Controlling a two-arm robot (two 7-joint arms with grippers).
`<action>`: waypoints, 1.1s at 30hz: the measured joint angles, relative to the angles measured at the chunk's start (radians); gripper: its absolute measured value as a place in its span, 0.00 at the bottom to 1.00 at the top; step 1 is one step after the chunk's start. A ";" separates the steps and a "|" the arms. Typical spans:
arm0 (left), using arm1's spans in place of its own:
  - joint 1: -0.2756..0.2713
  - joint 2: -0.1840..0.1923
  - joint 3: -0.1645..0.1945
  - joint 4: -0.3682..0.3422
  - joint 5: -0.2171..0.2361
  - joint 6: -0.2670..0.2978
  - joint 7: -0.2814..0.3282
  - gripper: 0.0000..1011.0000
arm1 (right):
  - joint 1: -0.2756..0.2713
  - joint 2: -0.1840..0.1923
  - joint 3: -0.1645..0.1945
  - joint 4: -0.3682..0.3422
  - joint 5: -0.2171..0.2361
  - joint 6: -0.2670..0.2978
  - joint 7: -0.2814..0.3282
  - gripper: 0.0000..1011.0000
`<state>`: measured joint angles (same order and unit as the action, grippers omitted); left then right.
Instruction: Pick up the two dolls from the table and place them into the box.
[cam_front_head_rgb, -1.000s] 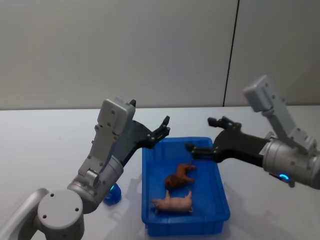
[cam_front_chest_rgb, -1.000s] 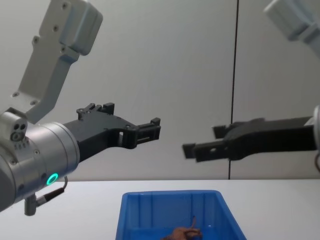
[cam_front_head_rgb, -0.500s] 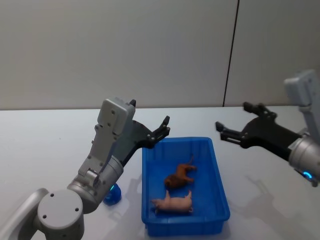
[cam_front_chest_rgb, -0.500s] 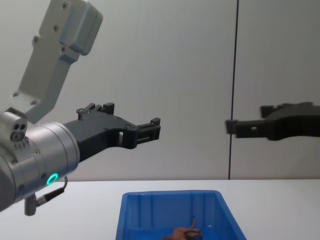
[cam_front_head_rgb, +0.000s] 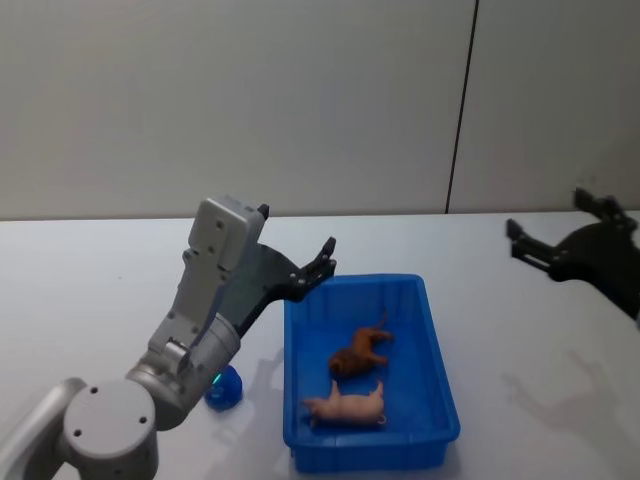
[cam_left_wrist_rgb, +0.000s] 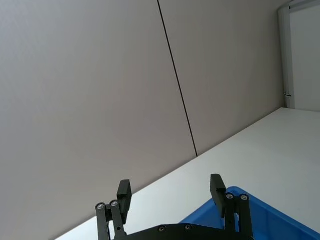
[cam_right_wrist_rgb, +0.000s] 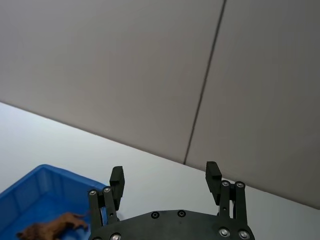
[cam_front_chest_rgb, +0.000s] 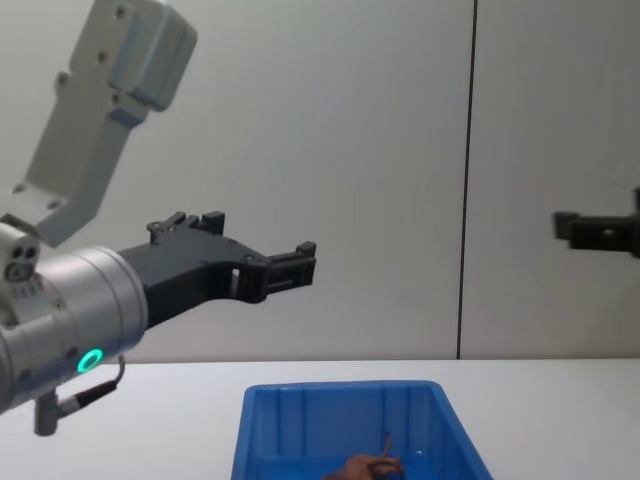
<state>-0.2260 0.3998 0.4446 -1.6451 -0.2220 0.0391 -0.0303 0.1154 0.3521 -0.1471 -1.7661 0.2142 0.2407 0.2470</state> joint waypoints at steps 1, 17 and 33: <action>0.005 0.006 -0.003 -0.008 -0.008 0.010 -0.003 0.99 | -0.011 0.005 0.007 -0.007 0.003 -0.006 -0.022 0.99; 0.094 0.101 -0.039 -0.110 -0.139 0.161 0.010 0.99 | -0.108 0.043 0.077 -0.060 0.019 -0.077 -0.257 0.99; 0.169 0.152 -0.061 -0.143 -0.283 0.321 0.047 0.99 | -0.167 0.062 0.127 -0.083 0.024 -0.127 -0.382 0.99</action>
<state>-0.0568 0.5523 0.3837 -1.7885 -0.5053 0.3600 0.0171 -0.0519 0.4139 -0.0197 -1.8489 0.2380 0.1135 -0.1347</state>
